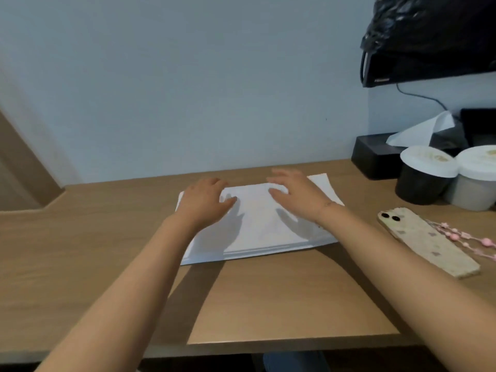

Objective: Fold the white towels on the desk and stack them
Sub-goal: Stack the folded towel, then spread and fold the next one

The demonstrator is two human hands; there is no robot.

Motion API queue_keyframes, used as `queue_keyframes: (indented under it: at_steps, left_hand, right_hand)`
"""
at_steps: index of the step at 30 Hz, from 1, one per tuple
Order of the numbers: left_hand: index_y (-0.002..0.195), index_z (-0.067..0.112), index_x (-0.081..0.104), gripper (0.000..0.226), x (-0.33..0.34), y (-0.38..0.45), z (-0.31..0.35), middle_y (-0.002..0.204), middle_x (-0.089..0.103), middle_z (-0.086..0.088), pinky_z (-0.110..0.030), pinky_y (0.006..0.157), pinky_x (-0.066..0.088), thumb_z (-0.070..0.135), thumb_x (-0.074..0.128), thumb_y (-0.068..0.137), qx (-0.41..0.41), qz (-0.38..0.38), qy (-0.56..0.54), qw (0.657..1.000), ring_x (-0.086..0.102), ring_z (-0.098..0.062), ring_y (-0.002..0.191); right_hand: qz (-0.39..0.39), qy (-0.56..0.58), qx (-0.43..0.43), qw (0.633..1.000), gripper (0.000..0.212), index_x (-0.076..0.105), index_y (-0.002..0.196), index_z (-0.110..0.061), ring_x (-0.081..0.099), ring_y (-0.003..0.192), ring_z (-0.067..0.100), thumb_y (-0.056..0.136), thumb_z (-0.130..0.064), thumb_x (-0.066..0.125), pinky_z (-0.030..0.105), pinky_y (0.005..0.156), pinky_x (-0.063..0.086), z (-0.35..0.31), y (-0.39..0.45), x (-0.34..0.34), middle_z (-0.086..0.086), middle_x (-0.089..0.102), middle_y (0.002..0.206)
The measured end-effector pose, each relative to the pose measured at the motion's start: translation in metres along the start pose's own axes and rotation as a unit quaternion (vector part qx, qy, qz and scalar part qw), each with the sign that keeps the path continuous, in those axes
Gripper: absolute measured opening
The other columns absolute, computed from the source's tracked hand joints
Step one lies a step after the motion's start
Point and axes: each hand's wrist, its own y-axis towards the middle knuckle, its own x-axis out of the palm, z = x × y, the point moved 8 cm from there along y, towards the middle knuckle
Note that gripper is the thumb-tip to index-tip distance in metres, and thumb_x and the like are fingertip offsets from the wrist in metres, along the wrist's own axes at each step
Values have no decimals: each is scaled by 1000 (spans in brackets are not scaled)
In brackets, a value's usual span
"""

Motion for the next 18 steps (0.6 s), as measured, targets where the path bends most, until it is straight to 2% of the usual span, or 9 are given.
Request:
queue_keyframes:
  at_steps: [2,5,11,18]
  left_hand:
    - [153,25,28,54,41,1,-9,162,20,-2,-44,120,13,48,28,104,-66,-52,11,996,19,-22,148]
    - [157,31,9,56,82,-15,-27,165,0,2,-45,121,-4,47,11,103,-117,-36,-35,992,-3,-16,152]
    - [156,35,3,59,87,-11,-33,165,-7,4,-43,121,-7,51,8,100,-108,-28,-37,993,-9,-14,151]
    - [157,34,4,59,85,-12,-31,165,-7,3,-43,122,-7,50,9,100,-102,-31,-41,993,-9,-15,151]
  right_hand:
    - [-67,-24,11,997,50,35,149,-17,17,147,19,104,-38,35,31,116,16,-14,14,42,2,18,161]
    - [-125,-70,34,989,61,12,155,-20,4,150,17,103,-50,21,31,121,5,-10,19,95,2,2,163]
    - [-141,-164,16,976,71,-2,155,-18,-7,149,13,99,-59,12,31,120,-5,18,22,105,-1,-8,163]
    - [-142,-205,124,960,69,-5,155,-16,-9,148,9,100,-55,9,27,116,-8,109,-2,41,-3,-12,162]
